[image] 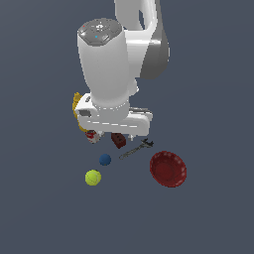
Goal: Pick up a designated object from a clutter of objects.
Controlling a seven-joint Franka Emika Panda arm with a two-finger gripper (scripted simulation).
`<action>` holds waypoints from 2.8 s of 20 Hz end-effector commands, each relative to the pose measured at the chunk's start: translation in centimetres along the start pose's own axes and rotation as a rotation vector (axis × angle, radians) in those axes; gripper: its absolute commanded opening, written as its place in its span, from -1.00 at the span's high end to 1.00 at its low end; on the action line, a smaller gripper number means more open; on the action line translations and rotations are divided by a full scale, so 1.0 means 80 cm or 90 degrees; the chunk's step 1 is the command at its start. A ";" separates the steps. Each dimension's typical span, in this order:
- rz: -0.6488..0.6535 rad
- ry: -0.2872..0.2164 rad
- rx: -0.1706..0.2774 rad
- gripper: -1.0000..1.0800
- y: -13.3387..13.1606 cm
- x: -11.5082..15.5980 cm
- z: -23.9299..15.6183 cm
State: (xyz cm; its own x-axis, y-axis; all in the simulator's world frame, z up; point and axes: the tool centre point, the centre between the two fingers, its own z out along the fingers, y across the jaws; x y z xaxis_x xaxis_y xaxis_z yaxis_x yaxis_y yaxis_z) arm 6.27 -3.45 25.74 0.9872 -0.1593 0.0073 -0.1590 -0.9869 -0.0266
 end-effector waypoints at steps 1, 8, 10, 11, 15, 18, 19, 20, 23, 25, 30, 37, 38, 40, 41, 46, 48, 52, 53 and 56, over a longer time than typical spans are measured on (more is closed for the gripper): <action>0.038 -0.001 0.000 -0.92 0.015 0.018 0.023; 0.147 -0.002 -0.004 -0.92 0.061 0.062 0.096; 0.176 -0.002 -0.006 -0.92 0.075 0.071 0.117; 0.189 -0.002 -0.007 -0.92 0.081 0.075 0.127; 0.233 -0.002 -0.011 -0.92 0.103 0.087 0.160; 0.257 -0.001 -0.014 -0.92 0.115 0.093 0.180; 0.264 -0.001 -0.015 -0.92 0.118 0.095 0.185; 0.269 -0.001 -0.015 -0.92 0.121 0.096 0.190; 0.282 -0.001 -0.017 -0.92 0.128 0.098 0.200; 0.287 -0.001 -0.018 -0.92 0.130 0.099 0.204; 0.286 -0.002 -0.018 -0.92 0.130 0.098 0.206; 0.287 -0.001 -0.018 -0.92 0.132 0.097 0.243; 0.288 -0.001 -0.018 -0.92 0.132 0.097 0.249; 0.288 -0.001 -0.018 -0.92 0.133 0.097 0.260; 0.288 -0.001 -0.018 -0.92 0.133 0.097 0.263; 0.288 -0.001 -0.018 -0.92 0.133 0.099 0.268; 0.288 -0.001 -0.018 1.00 0.133 0.099 0.268; 0.288 -0.001 -0.018 1.00 0.133 0.099 0.268; 0.288 -0.001 -0.018 1.00 0.133 0.099 0.268; 0.288 -0.001 -0.018 1.00 0.133 0.099 0.268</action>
State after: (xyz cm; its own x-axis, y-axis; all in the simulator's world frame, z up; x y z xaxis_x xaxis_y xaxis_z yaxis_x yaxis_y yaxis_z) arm 12.62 -14.62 4.09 0.8184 -0.5746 -0.0009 -0.5746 -0.8184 0.0000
